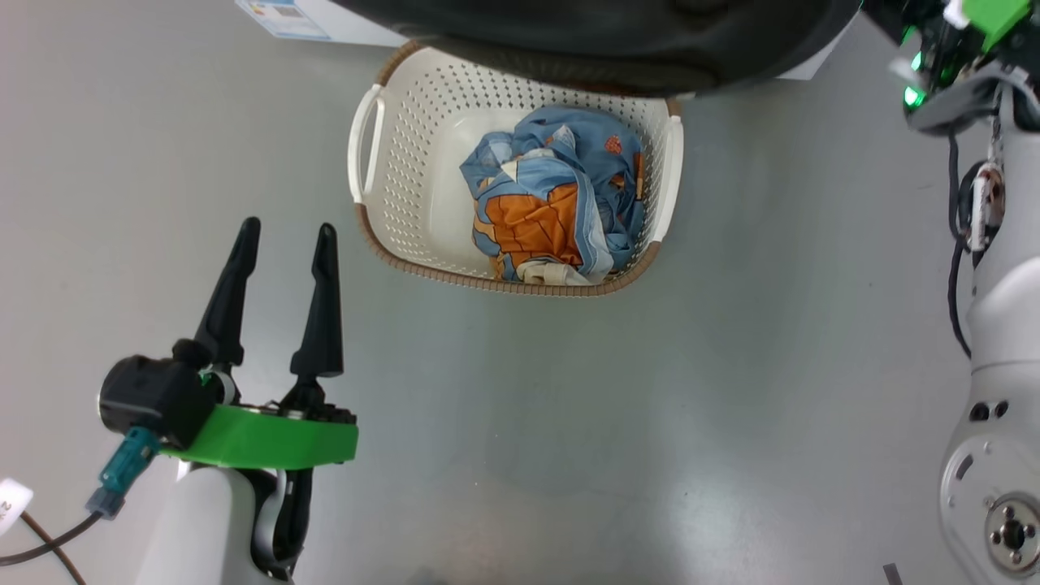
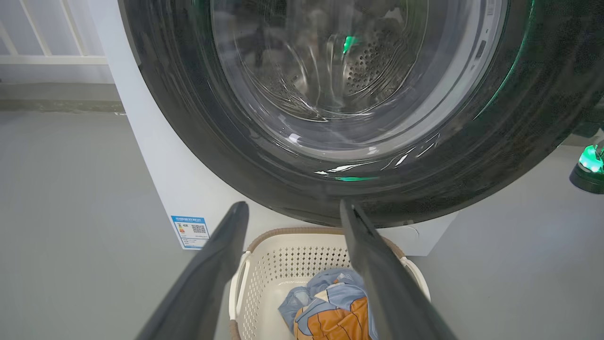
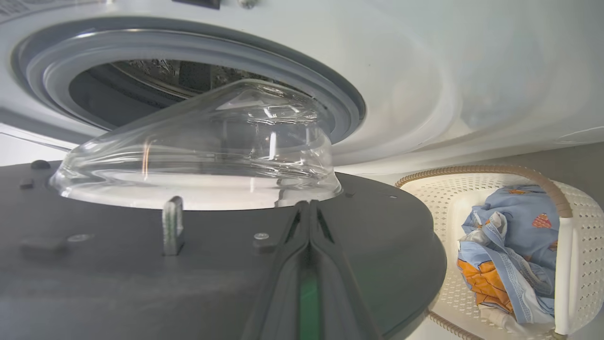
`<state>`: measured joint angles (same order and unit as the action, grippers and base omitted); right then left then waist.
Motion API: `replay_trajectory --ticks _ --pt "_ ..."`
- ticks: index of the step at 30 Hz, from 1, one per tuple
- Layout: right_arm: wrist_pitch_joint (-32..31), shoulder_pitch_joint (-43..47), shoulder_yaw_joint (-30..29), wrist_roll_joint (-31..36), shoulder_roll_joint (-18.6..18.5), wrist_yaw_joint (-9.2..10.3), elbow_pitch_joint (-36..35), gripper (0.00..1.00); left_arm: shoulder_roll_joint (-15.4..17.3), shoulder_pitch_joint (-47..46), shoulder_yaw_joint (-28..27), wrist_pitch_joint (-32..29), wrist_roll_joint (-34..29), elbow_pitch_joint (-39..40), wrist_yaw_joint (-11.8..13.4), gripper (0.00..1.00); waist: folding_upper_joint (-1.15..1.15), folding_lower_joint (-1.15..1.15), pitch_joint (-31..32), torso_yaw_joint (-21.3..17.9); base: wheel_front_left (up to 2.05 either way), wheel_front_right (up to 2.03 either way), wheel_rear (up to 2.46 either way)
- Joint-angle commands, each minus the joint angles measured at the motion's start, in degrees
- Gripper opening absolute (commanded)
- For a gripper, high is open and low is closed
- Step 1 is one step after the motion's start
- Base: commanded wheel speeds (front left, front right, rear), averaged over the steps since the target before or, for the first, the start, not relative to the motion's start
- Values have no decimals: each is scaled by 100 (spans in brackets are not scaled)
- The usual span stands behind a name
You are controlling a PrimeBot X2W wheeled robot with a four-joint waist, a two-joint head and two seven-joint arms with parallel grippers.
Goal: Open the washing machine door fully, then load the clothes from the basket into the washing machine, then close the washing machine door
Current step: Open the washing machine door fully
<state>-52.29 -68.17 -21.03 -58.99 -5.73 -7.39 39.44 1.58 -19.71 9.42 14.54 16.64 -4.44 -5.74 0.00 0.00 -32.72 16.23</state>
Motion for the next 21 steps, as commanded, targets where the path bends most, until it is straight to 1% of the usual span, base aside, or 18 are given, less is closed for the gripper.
replay_trajectory --ticks 1,7,13,18,19,21 --pt "-178 102 179 -103 267 -10 -240 0 130 -38 -219 46 -67 154 22 100 0 0 51 -16 0 0 0" --pt "-836 537 398 -401 282 -10 -599 0 130 24 -252 46 -96 153 13 100 0 0 195 -37 0 0 0" --pt "-1329 963 882 -963 284 -10 -785 0 130 96 -285 46 -123 152 10 100 0 0 359 -42 0 0 0" --pt "-1562 1382 1416 -1208 284 -10 -977 0 130 167 -332 46 -142 153 16 100 0 0 494 -42 0 0 0" --pt "-1562 1382 1416 -1208 284 -10 -977 0 130 167 -332 46 -142 153 16 100 0 0 494 -42 0 0 0" --pt "-1610 1555 1616 -1342 284 -10 -1073 0 130 196 -348 46 -150 152 19 100 0 0 549 -34 0 0 0"
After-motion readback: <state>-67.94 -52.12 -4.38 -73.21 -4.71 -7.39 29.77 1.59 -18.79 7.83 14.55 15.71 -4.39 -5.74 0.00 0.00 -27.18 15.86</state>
